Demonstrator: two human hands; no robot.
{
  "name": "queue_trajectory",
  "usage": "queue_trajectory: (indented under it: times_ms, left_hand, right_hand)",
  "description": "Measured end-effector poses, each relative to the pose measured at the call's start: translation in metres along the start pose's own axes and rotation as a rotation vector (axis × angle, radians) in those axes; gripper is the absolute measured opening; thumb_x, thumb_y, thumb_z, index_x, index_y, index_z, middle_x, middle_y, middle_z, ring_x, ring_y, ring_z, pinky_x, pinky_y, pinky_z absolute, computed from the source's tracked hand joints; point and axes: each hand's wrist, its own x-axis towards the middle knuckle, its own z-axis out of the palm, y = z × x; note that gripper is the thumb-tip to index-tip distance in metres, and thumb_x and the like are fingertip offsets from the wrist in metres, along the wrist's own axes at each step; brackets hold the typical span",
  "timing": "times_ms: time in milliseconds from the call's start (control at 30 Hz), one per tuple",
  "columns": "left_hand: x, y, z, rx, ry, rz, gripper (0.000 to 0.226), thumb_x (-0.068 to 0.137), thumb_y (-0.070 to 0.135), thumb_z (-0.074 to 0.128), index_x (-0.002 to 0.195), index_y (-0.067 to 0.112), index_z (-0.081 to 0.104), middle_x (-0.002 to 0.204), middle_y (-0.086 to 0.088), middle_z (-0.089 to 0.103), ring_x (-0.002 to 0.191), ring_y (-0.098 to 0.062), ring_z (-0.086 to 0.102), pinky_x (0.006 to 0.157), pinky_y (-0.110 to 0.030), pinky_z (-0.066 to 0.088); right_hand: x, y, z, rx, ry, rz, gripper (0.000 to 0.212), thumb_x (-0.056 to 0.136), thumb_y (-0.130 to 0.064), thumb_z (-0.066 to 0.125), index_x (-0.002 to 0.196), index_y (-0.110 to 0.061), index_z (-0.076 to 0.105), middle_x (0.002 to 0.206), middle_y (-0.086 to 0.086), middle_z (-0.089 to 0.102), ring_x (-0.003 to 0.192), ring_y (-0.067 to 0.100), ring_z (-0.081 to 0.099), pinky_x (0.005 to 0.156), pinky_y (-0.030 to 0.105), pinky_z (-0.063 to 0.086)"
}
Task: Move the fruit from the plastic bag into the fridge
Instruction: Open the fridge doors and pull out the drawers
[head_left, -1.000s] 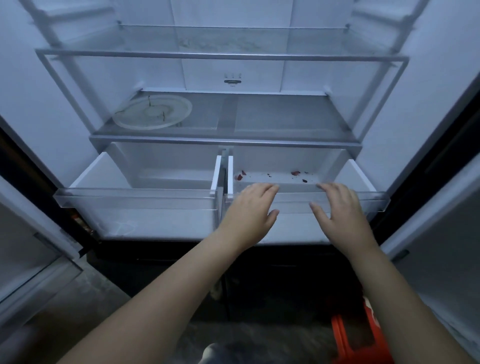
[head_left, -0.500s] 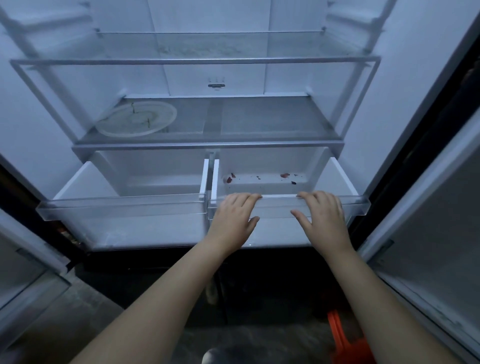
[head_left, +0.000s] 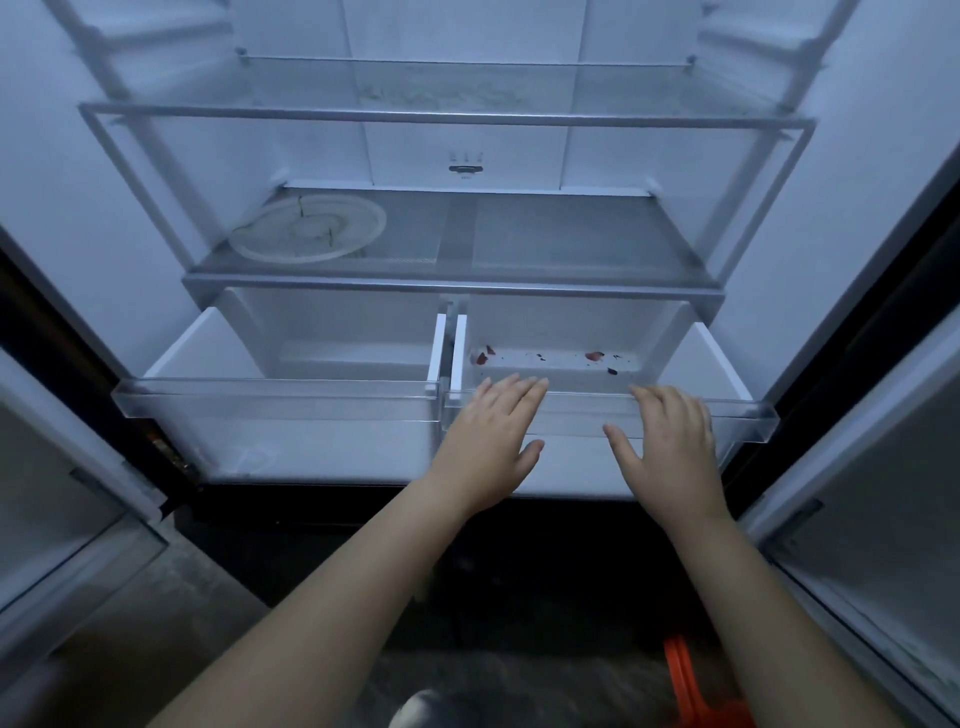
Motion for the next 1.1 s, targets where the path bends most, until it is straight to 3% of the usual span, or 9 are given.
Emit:
queue_trajectory:
  times_ms: [167,300,467,633,767,967,1100]
  left_hand:
    - [-0.027,-0.043,-0.031,0.080,0.123,-0.117,0.059,0.088,0.037,0.039,0.141,0.011,0.038,0.144,-0.006,0.042,0.136,-0.023,0.033,0.114,-0.036,0.016]
    - [-0.061,-0.092,-0.048,0.109,0.090,-0.327,0.063,0.090,0.046,0.030,0.144,0.013,0.033,0.148,-0.005,0.036,0.140,-0.021,0.026,0.116,-0.038,0.015]
    - [-0.095,-0.137,-0.065,0.120,0.044,-0.453,0.066,0.091,0.051,0.022,0.145,0.014,0.030,0.151,-0.004,0.031,0.142,-0.020,0.020,0.116,-0.037,0.013]
    - [-0.114,-0.170,-0.078,0.114,0.009,-0.436,0.058,0.092,0.046,0.026,0.142,0.019,0.038,0.145,0.000,0.041,0.139,-0.020,0.028,0.114,-0.031,0.012]
    - [-0.109,-0.171,-0.076,0.080,0.049,-0.422,0.052,0.089,0.043,0.045,0.134,0.018,0.045,0.130,-0.001,0.049,0.128,-0.022,0.038,0.113,-0.037,0.023]
    - [-0.106,-0.166,-0.073,0.016,0.148,-0.446,0.050,0.085,0.046,0.044,0.124,0.015,0.051,0.119,-0.002,0.053,0.118,-0.022,0.044,0.109,-0.039,0.028]
    - [-0.115,-0.167,-0.071,0.044,0.153,-0.438,0.045,0.086,0.040,0.053,0.124,0.016,0.049,0.120,-0.002,0.050,0.119,-0.022,0.041,0.111,-0.040,0.026]
  right_hand:
    - [0.000,-0.051,0.012,0.165,-0.029,-0.140,0.048,0.090,-0.036,0.048,0.130,-0.010,0.048,0.131,0.007,0.049,0.125,0.026,0.040,0.107,0.046,0.034]
    - [0.014,-0.112,0.033,0.225,-0.120,-0.291,0.047,0.091,-0.035,0.047,0.132,-0.011,0.046,0.134,0.005,0.047,0.128,0.022,0.039,0.109,0.044,0.033]
    - [0.033,-0.186,0.052,0.285,-0.175,-0.413,0.047,0.090,-0.027,0.057,0.131,-0.008,0.048,0.133,0.006,0.049,0.125,0.021,0.041,0.107,0.036,0.035]
    - [0.041,-0.237,0.075,0.192,-0.229,-0.432,0.045,0.088,-0.032,0.053,0.128,-0.009,0.051,0.122,0.005,0.057,0.114,0.024,0.052,0.098,0.038,0.042]
    - [0.035,-0.246,0.081,0.174,-0.175,-0.361,0.039,0.085,-0.021,0.064,0.123,-0.013,0.057,0.108,0.002,0.062,0.099,0.023,0.057,0.089,0.039,0.043]
    - [0.032,-0.249,0.078,0.235,-0.180,-0.287,0.036,0.087,-0.017,0.062,0.123,-0.016,0.058,0.110,0.001,0.062,0.103,0.024,0.054,0.092,0.034,0.038]
    - [0.023,-0.250,0.080,0.176,-0.177,-0.356,0.043,0.085,-0.015,0.061,0.127,-0.015,0.054,0.112,0.000,0.060,0.105,0.022,0.053,0.095,0.035,0.038]
